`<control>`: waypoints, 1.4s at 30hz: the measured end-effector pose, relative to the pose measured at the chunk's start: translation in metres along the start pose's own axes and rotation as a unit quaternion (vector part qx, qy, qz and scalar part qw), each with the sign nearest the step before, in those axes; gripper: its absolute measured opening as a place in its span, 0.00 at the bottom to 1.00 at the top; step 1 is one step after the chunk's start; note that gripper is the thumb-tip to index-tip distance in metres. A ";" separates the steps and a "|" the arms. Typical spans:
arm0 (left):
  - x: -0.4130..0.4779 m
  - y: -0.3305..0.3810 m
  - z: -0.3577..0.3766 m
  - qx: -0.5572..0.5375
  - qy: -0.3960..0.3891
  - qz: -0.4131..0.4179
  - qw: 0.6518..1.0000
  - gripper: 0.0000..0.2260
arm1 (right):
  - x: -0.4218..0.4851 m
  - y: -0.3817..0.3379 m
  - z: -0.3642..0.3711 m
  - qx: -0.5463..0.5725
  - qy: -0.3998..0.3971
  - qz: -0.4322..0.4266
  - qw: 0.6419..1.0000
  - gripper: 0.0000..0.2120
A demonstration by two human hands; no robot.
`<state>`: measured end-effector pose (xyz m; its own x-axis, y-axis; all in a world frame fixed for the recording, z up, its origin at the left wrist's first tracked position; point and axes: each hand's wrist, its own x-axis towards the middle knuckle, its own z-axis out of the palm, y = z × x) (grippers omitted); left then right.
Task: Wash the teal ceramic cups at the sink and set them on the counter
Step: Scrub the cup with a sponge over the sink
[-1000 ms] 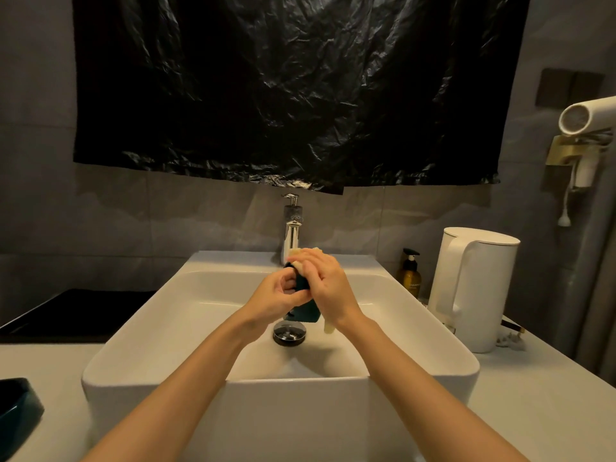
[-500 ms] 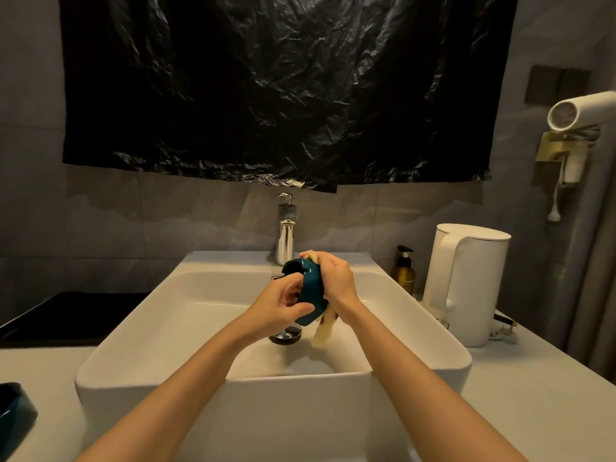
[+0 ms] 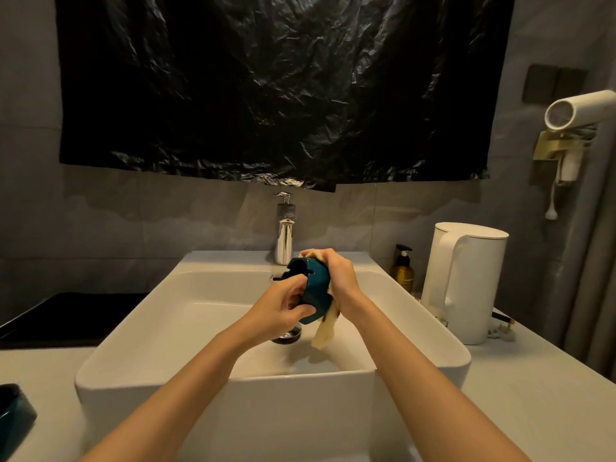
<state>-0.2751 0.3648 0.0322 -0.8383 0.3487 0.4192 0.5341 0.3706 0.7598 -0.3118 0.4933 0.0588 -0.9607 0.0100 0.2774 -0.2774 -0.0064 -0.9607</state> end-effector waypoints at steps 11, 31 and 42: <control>-0.002 0.009 -0.007 -0.061 0.028 0.005 0.998 0.17 | -0.012 -0.008 -0.007 0.096 -0.141 0.165 0.971 0.25; 0.007 0.005 -0.024 -0.230 0.134 -0.064 0.962 0.12 | -0.011 0.018 0.016 -0.205 -0.072 -0.364 0.906 0.16; 0.004 0.003 -0.012 -0.107 0.091 -0.030 0.990 0.09 | -0.001 0.018 0.010 -0.292 -0.026 -0.325 0.899 0.22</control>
<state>-0.2782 0.3574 0.0422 -0.8843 0.1631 0.4375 0.4633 0.1889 0.8658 -0.3156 0.4831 0.0409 -0.6006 -0.2258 0.7670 -0.7436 0.5103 -0.4321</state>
